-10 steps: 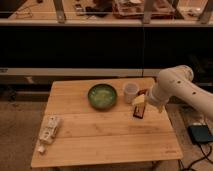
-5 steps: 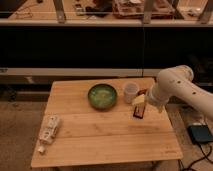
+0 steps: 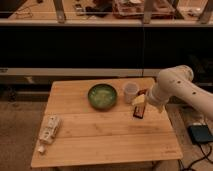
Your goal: Drag the ceramic bowl in a circle
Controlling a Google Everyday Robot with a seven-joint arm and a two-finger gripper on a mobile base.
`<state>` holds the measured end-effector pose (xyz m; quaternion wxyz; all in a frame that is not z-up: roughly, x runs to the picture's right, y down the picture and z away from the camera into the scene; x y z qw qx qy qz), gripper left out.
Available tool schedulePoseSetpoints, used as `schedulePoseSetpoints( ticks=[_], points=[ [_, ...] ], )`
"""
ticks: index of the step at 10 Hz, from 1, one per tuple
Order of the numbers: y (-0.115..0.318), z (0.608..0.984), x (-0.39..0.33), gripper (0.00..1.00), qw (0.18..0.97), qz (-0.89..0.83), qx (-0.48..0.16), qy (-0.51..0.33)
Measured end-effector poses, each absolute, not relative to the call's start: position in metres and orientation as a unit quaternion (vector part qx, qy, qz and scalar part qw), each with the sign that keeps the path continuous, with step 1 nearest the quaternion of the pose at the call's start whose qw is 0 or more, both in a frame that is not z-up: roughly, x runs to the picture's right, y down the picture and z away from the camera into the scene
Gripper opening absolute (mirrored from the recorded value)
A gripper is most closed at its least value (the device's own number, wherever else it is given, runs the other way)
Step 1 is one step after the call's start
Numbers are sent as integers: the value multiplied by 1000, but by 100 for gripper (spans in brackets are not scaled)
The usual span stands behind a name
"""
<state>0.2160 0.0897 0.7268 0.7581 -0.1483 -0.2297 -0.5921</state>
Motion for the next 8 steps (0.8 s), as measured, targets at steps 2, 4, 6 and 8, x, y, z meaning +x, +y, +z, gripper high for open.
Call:
schedulePoseSetpoints(
  ticks=[2, 4, 6, 8],
  points=[
    [90, 727, 216, 80, 758, -592, -148, -230],
    [90, 727, 216, 80, 758, -592, -148, -230],
    [89, 727, 216, 80, 758, -592, -148, -230],
    [84, 728, 203, 80, 764, -584, -144, -233]
  ],
)
